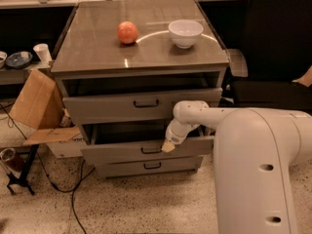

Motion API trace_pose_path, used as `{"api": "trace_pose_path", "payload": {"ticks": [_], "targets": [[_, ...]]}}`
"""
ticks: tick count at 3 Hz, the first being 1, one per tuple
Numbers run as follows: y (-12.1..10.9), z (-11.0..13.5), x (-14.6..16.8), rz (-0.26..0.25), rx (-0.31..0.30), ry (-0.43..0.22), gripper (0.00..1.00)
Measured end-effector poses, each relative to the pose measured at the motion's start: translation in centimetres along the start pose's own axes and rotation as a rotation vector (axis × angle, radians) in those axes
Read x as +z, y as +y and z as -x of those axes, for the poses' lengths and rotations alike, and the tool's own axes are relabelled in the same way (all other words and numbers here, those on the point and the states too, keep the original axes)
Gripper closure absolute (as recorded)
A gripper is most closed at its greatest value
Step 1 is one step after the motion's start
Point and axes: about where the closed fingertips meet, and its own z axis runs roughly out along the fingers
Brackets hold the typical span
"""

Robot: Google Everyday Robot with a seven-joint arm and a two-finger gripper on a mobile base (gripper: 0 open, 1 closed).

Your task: Open middle drawer

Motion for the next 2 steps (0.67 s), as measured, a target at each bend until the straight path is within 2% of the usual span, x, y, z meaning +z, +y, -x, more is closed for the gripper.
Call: {"api": "trace_pose_path", "payload": {"ticks": [1, 2], "targets": [[1.5, -2.0, -1.0, -0.016, 0.013, 0.003, 0.89], [3.5, -4.4, -0.9, -0.006, 0.027, 0.025, 0.9]]}}
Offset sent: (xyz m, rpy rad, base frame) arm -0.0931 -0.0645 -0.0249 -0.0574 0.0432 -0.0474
